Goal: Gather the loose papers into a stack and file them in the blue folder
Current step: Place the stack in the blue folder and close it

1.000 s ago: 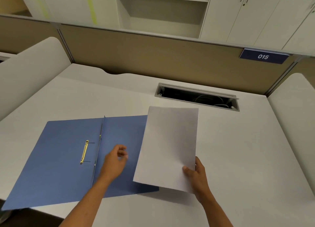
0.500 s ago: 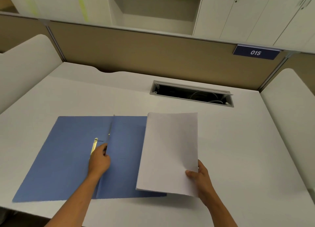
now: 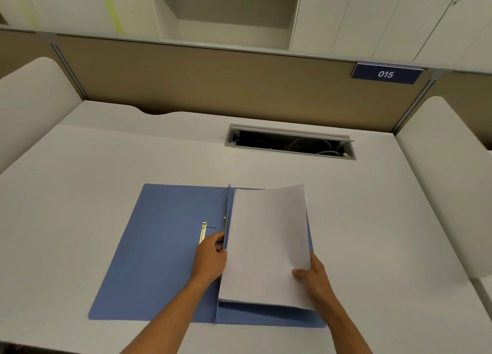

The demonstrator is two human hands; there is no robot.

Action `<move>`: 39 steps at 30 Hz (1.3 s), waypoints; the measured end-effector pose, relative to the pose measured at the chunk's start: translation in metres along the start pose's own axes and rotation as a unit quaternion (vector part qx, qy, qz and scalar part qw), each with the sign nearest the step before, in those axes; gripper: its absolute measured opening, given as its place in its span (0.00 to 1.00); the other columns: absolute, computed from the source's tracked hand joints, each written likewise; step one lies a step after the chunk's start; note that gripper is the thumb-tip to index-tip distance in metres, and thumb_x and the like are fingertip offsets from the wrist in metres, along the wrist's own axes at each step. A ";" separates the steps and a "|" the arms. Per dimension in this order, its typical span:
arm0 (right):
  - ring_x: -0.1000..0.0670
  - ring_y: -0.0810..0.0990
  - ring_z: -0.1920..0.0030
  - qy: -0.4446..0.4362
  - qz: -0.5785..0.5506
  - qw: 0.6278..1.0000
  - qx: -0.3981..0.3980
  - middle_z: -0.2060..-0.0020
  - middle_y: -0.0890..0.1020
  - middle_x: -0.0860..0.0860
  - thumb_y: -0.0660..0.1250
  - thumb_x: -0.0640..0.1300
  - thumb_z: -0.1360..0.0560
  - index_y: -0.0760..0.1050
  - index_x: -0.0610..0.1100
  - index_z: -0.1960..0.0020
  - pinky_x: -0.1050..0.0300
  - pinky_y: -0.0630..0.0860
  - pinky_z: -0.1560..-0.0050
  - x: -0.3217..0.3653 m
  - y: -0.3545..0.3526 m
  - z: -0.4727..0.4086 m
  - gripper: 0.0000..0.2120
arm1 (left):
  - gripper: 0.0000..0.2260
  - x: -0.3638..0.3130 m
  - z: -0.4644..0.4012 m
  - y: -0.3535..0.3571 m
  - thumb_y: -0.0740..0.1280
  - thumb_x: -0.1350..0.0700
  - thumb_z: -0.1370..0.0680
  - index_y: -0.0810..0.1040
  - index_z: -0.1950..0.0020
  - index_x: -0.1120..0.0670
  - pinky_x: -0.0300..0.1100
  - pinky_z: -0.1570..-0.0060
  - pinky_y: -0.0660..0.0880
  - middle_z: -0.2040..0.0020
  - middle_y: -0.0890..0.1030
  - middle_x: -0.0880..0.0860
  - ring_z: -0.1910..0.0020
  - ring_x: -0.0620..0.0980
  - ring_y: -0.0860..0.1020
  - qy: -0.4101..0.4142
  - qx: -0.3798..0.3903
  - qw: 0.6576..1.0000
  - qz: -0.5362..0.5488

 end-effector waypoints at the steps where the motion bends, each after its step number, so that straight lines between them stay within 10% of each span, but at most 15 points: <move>1: 0.48 0.77 0.45 0.001 0.013 1.000 0.008 0.41 0.77 0.50 0.61 0.36 0.23 0.67 0.50 0.34 0.48 0.76 0.43 0.000 -0.002 -0.001 0.20 | 0.17 -0.001 -0.001 0.002 0.62 0.69 0.24 0.79 0.41 0.53 0.33 0.56 0.74 0.63 0.79 0.45 0.62 0.43 0.77 0.005 0.004 1.000 -0.001; 18: 0.47 0.75 0.46 -0.006 0.161 0.985 0.055 0.43 0.75 0.49 0.64 0.40 0.23 0.63 0.44 0.31 0.53 0.75 0.45 0.012 -0.006 -0.009 0.22 | 0.18 0.003 -0.006 0.018 0.63 0.62 0.22 0.73 0.32 0.55 0.33 0.44 0.68 0.37 0.72 0.51 0.41 0.48 0.73 0.063 0.040 0.982 -0.171; 28: 0.44 0.75 0.43 -0.115 0.276 0.939 -0.171 0.43 0.78 0.44 0.68 0.45 0.25 0.71 0.40 0.34 0.55 0.70 0.44 0.009 -0.020 0.008 0.21 | 0.05 0.007 -0.006 -0.044 0.67 0.58 0.23 0.81 0.48 0.55 0.48 0.59 0.80 0.55 0.84 0.56 0.59 0.52 0.82 0.008 -0.160 0.987 0.022; 33: 0.43 0.76 0.41 -0.146 0.367 0.900 -0.186 0.41 0.79 0.46 0.68 0.48 0.25 0.71 0.41 0.32 0.49 0.74 0.43 0.005 -0.013 0.013 0.23 | 0.23 0.056 -0.013 -0.097 0.71 0.54 0.26 0.72 0.33 0.58 0.60 0.40 0.68 0.34 0.73 0.62 0.36 0.64 0.71 -0.154 -0.242 0.941 -0.180; 39: 0.42 0.82 0.53 -0.164 0.443 0.854 -0.218 0.51 0.84 0.45 0.59 0.51 0.25 0.79 0.41 0.44 0.46 0.78 0.56 0.003 -0.014 0.013 0.19 | 0.39 0.085 -0.006 -0.119 0.73 0.40 0.32 0.64 0.29 0.59 0.62 0.35 0.59 0.31 0.67 0.65 0.32 0.67 0.64 -0.250 -0.252 0.911 -0.209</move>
Point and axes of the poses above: each hand's wrist, its own z-axis away from the middle knuckle, its own y-axis out of the palm, x = y × z, the point moved 5 cm from there along -z, towards the middle knuckle
